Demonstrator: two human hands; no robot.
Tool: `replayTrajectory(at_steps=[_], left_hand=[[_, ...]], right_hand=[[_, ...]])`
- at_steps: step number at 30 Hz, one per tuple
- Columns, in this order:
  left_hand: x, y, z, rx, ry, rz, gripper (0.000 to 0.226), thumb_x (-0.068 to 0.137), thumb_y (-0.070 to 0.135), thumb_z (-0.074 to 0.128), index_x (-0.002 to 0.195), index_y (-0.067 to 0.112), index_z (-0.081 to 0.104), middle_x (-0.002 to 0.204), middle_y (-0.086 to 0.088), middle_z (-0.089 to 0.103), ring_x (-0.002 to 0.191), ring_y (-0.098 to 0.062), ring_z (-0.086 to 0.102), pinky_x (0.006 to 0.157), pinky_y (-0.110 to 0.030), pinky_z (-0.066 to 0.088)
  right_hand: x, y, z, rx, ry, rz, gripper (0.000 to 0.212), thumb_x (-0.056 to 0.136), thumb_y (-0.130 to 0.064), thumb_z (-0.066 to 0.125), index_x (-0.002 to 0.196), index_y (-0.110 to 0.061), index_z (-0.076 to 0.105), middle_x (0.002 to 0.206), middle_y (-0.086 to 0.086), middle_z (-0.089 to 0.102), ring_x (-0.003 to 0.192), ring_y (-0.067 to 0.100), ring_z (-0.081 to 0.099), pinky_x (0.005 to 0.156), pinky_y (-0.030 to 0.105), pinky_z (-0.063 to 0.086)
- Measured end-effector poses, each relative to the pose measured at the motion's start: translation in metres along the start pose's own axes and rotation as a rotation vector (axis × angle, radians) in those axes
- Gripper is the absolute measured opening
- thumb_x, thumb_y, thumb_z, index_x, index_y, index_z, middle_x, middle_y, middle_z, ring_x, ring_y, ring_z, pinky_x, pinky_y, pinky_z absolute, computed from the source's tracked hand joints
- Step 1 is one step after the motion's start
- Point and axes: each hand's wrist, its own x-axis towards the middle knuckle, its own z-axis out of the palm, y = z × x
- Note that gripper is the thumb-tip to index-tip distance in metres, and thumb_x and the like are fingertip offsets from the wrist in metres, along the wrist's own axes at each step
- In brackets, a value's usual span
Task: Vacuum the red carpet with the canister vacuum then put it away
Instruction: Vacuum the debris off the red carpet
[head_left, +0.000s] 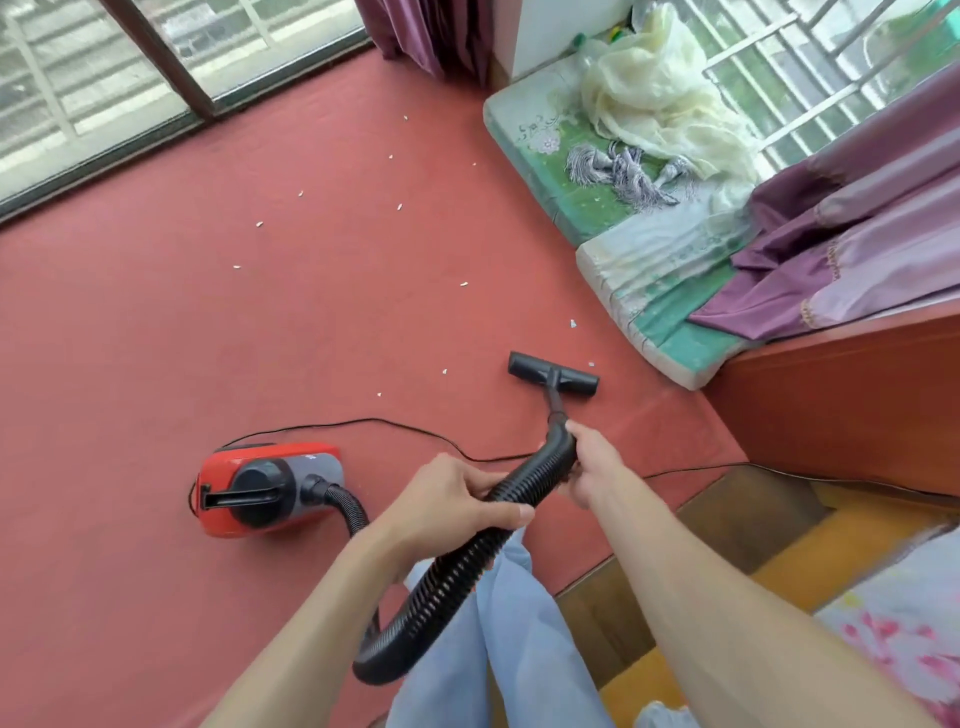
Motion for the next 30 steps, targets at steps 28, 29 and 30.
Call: replayTrajectory(at_steps=[28, 29, 30], left_hand=[[0.064, -0.043, 0.002, 0.070, -0.029, 0.079, 0.022, 0.081, 0.039, 0.079, 0.103, 0.038, 0.079, 0.062, 0.006, 0.063, 0.055, -0.006, 0.058, 0.062, -0.023, 0.052], [0.063, -0.045, 0.002, 0.029, -0.045, 0.071, 0.021, 0.081, 0.037, 0.079, 0.102, 0.039, 0.079, 0.061, 0.006, 0.062, 0.057, -0.007, 0.059, 0.064, -0.025, 0.052], [0.060, -0.047, 0.001, -0.015, -0.070, 0.064, 0.021, 0.081, 0.035, 0.080, 0.101, 0.041, 0.078, 0.063, 0.006, 0.061, 0.060, -0.009, 0.060, 0.065, -0.027, 0.052]], right_hand=[[0.067, 0.023, -0.007, 0.328, -0.059, -0.186, 0.030, 0.098, -0.029, 0.051, 0.115, -0.005, 0.056, 0.083, 0.010, 0.057, 0.066, 0.016, 0.058, 0.062, 0.029, 0.051], [0.067, 0.021, -0.005, 0.327, -0.027, -0.205, 0.033, 0.096, -0.028, 0.054, 0.119, -0.003, 0.057, 0.081, 0.012, 0.059, 0.062, 0.017, 0.058, 0.056, 0.026, 0.051], [0.066, 0.019, -0.004, 0.329, 0.001, -0.223, 0.034, 0.095, -0.026, 0.056, 0.119, -0.002, 0.057, 0.080, 0.014, 0.060, 0.056, 0.017, 0.058, 0.049, 0.023, 0.049]])
